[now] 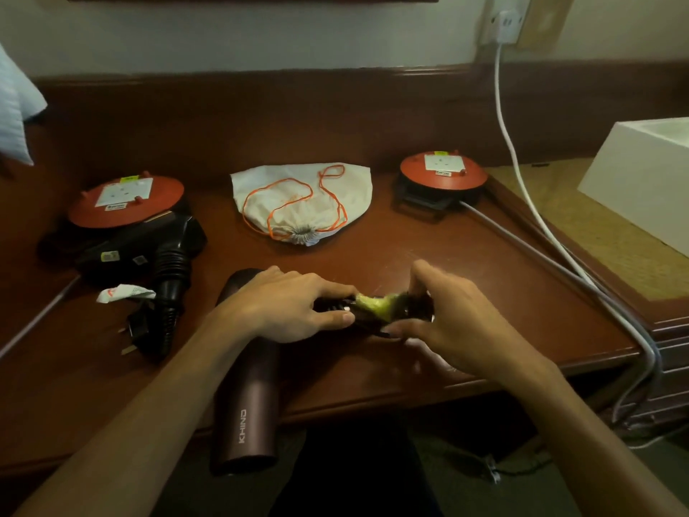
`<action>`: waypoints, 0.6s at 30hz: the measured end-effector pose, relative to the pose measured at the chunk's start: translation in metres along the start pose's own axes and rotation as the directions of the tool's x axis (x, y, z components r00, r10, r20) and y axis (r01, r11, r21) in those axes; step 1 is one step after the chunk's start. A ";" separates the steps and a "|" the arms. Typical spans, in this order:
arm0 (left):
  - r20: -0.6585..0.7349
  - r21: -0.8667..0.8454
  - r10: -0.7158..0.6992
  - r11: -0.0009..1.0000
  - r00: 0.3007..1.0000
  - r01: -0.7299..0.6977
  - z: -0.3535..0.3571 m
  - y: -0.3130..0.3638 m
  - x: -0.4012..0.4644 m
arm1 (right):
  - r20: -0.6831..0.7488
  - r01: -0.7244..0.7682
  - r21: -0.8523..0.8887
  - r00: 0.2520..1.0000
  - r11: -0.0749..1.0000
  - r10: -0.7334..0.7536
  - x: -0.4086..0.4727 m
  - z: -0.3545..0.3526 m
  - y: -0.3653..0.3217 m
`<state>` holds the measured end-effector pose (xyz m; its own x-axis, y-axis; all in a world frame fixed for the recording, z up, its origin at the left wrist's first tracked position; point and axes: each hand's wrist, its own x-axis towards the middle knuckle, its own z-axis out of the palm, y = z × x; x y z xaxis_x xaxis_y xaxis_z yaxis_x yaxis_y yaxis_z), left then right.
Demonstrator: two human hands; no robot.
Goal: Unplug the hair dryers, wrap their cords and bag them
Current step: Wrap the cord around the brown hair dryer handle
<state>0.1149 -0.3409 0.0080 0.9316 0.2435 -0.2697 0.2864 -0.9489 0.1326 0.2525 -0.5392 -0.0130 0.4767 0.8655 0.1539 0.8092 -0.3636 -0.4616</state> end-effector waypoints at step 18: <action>0.089 -0.326 0.010 0.945 0.996 0.020 -0.011 -0.026 0.020 | -0.304 0.119 0.072 0.948 0.990 -0.092 0.010 0.046 0.018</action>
<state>0.1286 -0.3092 0.0100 0.9107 0.2154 -0.3524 0.3621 -0.8267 0.4307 0.2562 -0.5211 -0.0604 0.4825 0.7490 0.4541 0.8332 -0.2325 -0.5018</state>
